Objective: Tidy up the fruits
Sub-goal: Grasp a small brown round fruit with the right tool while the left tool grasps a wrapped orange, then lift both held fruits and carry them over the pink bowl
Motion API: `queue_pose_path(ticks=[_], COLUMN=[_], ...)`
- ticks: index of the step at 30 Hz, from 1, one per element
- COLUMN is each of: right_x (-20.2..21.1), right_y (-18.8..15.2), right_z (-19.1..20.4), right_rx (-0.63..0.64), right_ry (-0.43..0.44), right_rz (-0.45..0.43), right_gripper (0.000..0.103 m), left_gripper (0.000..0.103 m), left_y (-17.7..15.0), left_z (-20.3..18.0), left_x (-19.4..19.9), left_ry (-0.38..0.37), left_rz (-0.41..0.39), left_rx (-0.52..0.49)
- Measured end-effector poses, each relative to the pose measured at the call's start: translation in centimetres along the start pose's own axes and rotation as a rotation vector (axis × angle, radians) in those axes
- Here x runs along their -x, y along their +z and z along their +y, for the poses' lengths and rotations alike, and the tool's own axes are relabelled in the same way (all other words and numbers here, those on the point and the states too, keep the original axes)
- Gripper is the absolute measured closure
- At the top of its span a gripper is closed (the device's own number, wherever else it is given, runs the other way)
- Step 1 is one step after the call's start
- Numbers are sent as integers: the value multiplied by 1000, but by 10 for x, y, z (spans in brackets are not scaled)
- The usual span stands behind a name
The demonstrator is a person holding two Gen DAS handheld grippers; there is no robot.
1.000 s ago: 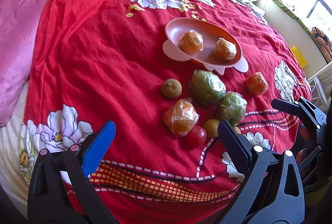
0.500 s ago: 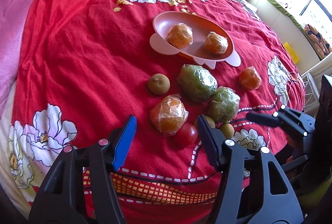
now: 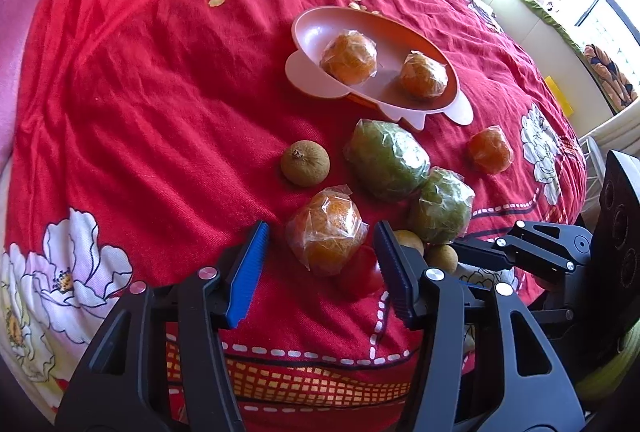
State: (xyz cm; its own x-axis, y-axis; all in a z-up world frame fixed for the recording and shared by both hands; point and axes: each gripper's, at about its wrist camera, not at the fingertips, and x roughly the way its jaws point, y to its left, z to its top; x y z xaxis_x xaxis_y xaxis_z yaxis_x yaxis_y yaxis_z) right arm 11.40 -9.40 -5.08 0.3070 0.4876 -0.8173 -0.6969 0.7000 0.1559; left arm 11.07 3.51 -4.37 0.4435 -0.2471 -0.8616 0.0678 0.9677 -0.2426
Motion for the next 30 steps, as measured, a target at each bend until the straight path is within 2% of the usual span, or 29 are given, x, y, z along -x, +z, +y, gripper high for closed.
queue_pose_path(ticks=[15,19,30], right_x=[7,15,49], right_y=[-1,-3,4], right_z=[-5,-8,-21], right_rx=[-35,-50,-85], right_ry=[29,37,23], right_rz=[-7,-17,-101], right_gripper=[80,80,80], left_gripper=[66,70,71], left_y=[8,8,6], left_z=[0,6,2], left_x=[-16,-9,27], left_ry=[17,-17,-44], left_rz=[26,18,-51], left_rx=[-57,-29,-10])
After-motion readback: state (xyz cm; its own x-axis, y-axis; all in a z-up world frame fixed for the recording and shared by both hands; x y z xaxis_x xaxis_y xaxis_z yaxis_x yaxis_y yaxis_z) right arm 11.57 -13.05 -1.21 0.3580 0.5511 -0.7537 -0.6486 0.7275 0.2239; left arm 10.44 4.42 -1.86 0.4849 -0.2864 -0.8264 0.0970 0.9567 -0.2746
